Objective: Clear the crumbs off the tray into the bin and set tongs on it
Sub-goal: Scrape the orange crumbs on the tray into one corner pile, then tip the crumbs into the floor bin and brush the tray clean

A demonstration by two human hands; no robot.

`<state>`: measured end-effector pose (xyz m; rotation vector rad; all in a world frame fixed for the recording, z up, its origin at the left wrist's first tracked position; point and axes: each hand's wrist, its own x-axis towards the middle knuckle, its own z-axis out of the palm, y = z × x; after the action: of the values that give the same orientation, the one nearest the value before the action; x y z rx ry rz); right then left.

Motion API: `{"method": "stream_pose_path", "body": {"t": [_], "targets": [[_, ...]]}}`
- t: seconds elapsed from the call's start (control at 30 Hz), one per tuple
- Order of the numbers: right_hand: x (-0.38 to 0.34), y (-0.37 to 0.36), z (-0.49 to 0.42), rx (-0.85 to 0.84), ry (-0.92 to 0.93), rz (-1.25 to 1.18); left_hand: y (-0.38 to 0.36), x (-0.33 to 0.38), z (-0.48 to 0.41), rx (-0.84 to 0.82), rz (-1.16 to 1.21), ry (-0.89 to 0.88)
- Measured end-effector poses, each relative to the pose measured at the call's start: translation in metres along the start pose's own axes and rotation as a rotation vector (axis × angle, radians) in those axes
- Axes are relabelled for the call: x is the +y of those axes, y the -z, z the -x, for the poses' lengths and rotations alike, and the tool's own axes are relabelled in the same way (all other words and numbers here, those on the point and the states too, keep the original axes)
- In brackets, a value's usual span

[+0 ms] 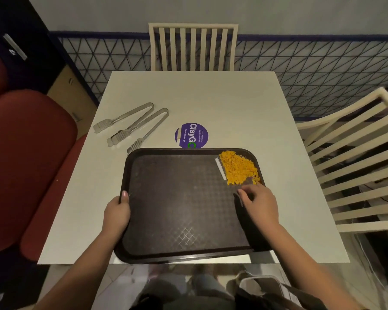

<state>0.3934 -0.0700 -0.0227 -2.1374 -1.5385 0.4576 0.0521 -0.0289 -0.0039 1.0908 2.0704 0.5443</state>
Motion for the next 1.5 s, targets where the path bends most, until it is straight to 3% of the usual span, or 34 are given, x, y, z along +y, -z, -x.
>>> {"method": "stream_pose_path", "body": {"t": [0.17,0.33,0.6,0.8,0.97,1.2,1.5], "targets": [[0.03,0.018,0.057,0.029,0.083,0.07,0.015,-0.011,0.027,0.004,0.028,0.089],[0.035,0.03,0.117,0.062,-0.092,0.054,0.037,-0.035,0.05,-0.004,0.012,0.053],[0.043,0.028,0.235,0.047,-0.43,-0.615,0.073,-0.111,0.117,0.058,0.112,-0.01],[0.056,0.015,0.337,-0.011,-0.439,-0.71,0.094,-0.182,0.181,0.049,0.106,0.027],[0.084,0.024,0.383,-0.038,-0.357,-0.656,0.079,-0.205,0.245,0.091,0.06,0.037],[0.172,0.024,0.411,-0.123,-0.448,-0.556,0.008,-0.222,0.332,0.094,0.089,0.121],[0.293,0.013,0.412,-0.526,-0.558,-0.225,-0.107,-0.271,0.386,0.147,0.037,0.295]]}}
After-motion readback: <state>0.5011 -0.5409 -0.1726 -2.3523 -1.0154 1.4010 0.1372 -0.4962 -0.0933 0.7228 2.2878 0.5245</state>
